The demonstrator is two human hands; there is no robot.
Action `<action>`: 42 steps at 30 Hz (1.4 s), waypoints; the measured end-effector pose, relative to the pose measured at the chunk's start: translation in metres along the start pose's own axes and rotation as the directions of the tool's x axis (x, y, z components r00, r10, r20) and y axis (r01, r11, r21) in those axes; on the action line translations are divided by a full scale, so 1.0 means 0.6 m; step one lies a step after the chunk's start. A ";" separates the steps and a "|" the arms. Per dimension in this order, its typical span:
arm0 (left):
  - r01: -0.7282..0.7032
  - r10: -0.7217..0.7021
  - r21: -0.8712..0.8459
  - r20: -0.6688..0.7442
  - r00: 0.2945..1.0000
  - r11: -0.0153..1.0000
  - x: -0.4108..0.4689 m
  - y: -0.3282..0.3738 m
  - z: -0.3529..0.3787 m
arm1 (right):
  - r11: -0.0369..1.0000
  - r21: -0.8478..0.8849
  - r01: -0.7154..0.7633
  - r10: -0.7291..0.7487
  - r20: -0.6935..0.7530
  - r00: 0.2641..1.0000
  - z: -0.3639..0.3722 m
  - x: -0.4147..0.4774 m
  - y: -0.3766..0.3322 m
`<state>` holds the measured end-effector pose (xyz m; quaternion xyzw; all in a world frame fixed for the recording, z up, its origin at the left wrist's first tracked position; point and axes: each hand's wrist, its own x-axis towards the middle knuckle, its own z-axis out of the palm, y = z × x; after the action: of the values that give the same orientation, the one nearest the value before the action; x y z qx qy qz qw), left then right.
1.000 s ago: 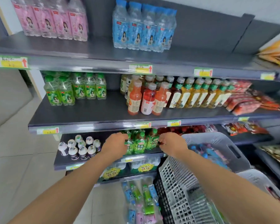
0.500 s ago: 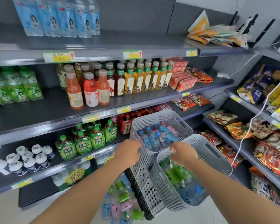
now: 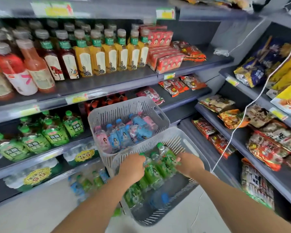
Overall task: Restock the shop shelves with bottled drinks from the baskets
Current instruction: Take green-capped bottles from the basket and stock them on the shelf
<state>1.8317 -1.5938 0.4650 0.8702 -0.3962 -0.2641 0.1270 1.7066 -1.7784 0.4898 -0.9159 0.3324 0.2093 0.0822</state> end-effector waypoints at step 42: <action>0.398 -0.328 -0.892 0.318 0.890 0.215 0.032 0.027 -0.054 | 0.571 0.795 -0.205 -0.284 0.425 0.860 -0.062 0.089 0.001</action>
<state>1.8500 -1.6185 0.4920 0.6883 0.0440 -0.4918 0.5314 1.7553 -1.8201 0.4997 -0.6893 0.3351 0.2631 0.5860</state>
